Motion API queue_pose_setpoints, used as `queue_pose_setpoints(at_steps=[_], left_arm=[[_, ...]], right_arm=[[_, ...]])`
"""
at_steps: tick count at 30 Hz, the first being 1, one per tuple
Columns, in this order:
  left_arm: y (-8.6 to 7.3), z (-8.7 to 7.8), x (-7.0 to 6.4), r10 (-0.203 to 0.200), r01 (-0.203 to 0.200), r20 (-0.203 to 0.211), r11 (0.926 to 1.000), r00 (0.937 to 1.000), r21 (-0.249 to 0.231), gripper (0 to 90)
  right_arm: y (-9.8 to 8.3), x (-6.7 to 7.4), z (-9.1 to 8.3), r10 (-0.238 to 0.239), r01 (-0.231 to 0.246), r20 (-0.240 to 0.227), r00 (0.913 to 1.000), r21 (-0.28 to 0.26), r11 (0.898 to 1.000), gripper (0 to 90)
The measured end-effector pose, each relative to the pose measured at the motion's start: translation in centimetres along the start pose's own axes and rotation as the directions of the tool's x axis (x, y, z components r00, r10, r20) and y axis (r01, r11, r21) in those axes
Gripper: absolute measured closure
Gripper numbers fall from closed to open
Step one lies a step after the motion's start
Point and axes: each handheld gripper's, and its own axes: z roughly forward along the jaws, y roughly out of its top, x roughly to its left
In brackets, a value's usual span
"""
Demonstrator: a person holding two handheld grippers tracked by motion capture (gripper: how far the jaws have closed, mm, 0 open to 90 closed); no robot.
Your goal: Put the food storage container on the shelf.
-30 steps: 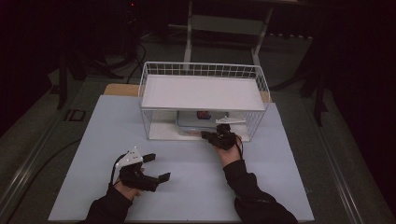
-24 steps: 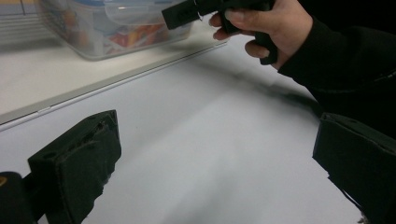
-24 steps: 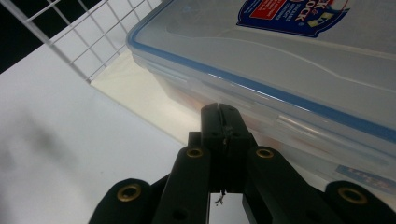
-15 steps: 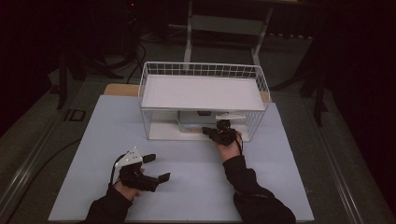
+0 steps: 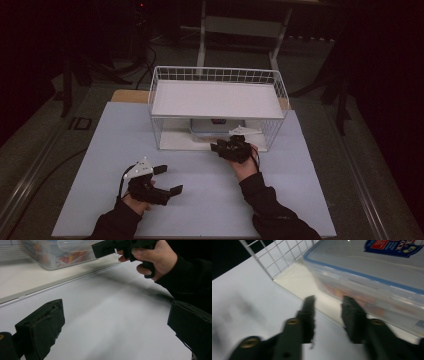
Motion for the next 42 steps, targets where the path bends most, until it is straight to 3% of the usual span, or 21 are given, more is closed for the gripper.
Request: queue_pose_setpoints(at_steps=[2,8,14,16,20,24,33,38,42], left_arm=[[0.0,0.0,-0.1,0.004,-0.004,0.002,1.0000,1.0000,0.001,1.2],[0.1,0.1,-0.4,0.011,-0.011,0.009,0.9999,0.9999,0.004,1.3],[0.1,0.1,-0.6,0.022,-0.022,0.014,0.9997,0.9997,0.006,1.3],[0.1,0.0,-0.6,0.020,-0.020,0.017,0.9998,0.9997,0.000,1.2],[0.2,-0.1,-0.7,0.021,-0.021,0.019,0.9998,0.9996,-0.003,1.2],[0.2,-0.1,-0.8,0.010,-0.011,0.024,0.9999,0.9997,0.002,1.2],[0.2,-0.2,-0.8,0.021,-0.021,0.026,0.9998,0.9994,0.000,1.2],[0.2,-0.3,-0.8,0.026,-0.026,0.022,0.9997,0.9994,-0.001,1.2],[0.2,-0.3,-0.9,0.037,-0.037,0.018,0.9993,0.9992,0.003,1.3]], right_arm=[[-0.3,0.3,-0.3,-0.012,0.012,-0.010,0.9999,-0.013,1.000,47.6],[-1.2,1.2,-1.4,-0.045,0.044,-0.028,0.9986,-0.023,0.999,36.1],[-1.9,1.6,-2.9,-0.052,0.048,-0.086,0.9949,-0.042,0.998,24.2],[-2.2,1.9,-3.5,-0.074,0.070,-0.093,0.9929,-0.038,0.997,18.7],[-2.8,2.3,-4.4,-0.074,0.070,-0.091,0.9930,-0.048,0.996,18.8],[-4.1,2.4,-6.5,-0.081,0.077,-0.047,0.9956,-0.074,0.994,17.4],[-5.8,2.9,-10.1,-0.078,0.074,-0.034,0.9964,-0.096,0.993,17.4],[-6.7,2.9,-11.9,-0.096,0.096,0.005,0.9953,-0.115,0.989,18.7],[-7.6,2.8,-13.0,-0.094,0.095,0.010,0.9955,-0.111,0.989,18.6]])
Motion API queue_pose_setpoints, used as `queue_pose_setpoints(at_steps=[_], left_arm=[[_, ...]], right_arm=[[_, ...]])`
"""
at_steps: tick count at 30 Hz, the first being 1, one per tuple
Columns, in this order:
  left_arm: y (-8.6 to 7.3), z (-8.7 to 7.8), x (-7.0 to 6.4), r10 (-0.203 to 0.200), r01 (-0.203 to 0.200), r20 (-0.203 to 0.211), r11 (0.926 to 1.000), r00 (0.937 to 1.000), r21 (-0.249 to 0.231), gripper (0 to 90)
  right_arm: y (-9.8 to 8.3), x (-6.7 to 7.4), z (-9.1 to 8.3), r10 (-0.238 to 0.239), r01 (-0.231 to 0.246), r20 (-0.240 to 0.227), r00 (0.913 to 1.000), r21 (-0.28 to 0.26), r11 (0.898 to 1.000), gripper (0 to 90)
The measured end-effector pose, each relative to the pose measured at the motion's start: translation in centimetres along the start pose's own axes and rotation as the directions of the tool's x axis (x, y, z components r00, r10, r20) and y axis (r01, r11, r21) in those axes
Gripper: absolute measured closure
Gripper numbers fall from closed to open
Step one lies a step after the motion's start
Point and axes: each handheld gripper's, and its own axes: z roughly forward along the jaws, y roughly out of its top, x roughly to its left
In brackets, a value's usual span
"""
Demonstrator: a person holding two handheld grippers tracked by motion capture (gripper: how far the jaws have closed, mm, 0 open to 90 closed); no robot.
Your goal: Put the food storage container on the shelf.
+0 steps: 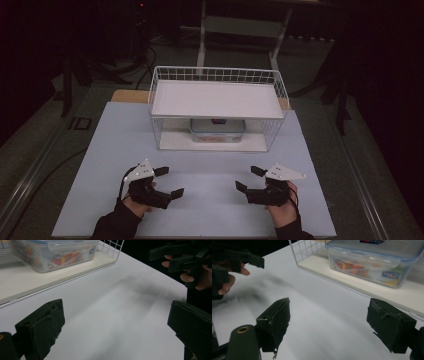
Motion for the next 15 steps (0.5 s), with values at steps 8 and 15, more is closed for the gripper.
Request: queue_pose_setpoints(at_steps=[8,15], left_arm=[[0.0,-0.2,0.2,-0.011,0.011,-0.003,0.9999,0.9999,-0.011,1.2],[-0.1,-0.1,0.2,-0.006,0.006,0.001,0.9999,1.0000,-0.009,1.2]], right_arm=[[-0.9,-0.6,-1.9,0.027,-0.026,0.010,0.9996,-0.017,1.000,18.6],[-2.0,-1.0,-3.1,0.024,-0.024,0.043,0.9988,0.020,0.999,18.6]])
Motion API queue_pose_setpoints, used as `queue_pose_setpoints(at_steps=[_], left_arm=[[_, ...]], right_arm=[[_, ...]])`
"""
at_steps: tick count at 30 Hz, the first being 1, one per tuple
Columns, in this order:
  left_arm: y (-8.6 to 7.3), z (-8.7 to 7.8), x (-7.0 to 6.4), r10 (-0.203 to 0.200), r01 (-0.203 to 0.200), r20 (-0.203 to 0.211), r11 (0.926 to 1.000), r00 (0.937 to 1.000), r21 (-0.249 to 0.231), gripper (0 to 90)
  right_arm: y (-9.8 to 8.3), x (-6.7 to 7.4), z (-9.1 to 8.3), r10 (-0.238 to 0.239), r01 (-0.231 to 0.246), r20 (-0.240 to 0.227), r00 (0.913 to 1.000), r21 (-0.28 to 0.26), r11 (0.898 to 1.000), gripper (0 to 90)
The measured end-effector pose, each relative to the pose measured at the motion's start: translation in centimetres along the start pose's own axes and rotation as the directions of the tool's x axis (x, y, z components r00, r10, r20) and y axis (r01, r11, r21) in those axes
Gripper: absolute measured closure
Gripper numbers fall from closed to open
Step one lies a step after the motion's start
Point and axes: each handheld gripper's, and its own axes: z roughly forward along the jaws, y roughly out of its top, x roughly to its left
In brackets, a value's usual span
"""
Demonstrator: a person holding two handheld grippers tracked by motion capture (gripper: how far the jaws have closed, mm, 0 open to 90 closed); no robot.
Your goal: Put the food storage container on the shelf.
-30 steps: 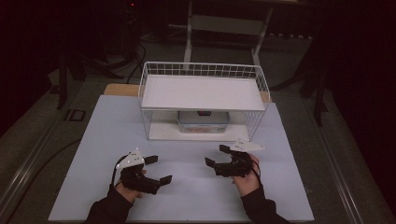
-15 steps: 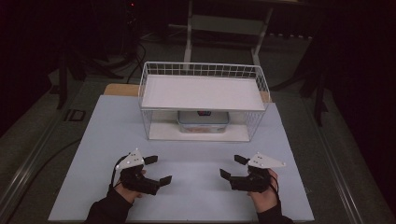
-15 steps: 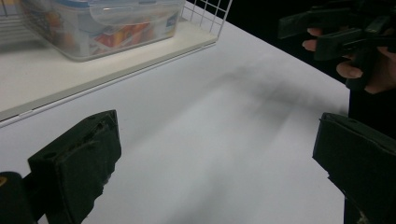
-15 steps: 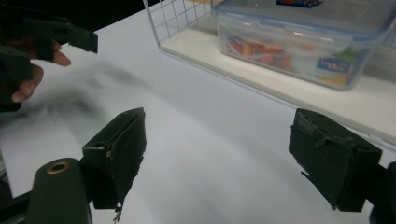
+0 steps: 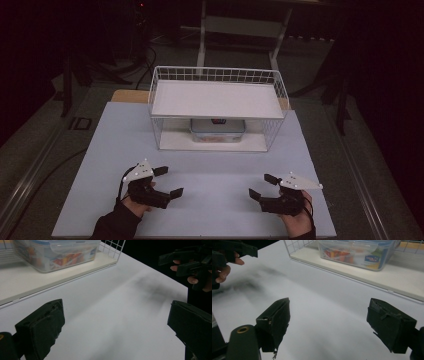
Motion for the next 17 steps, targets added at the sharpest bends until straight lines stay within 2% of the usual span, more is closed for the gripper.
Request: queue_pose_setpoints(at_steps=[5,9,17], left_arm=[[-0.08,-0.18,0.12,0.015,-0.015,0.001,0.9999,0.9999,0.005,1.2],[-0.14,-0.25,0.34,0.008,-0.008,0.003,1.0000,1.0000,0.002,1.2],[-0.36,-0.26,0.53,0.004,-0.004,0.007,1.0000,1.0000,0.003,1.2]], right_arm=[[-0.42,-0.07,-0.20,-0.008,0.008,0.002,1.0000,0.021,1.000,18.6],[-0.63,-0.30,0.00,0.015,-0.016,0.003,0.9999,0.044,0.999,18.6],[-0.67,-0.27,0.26,0.003,-0.003,-0.002,1.0000,0.055,0.998,18.6]])
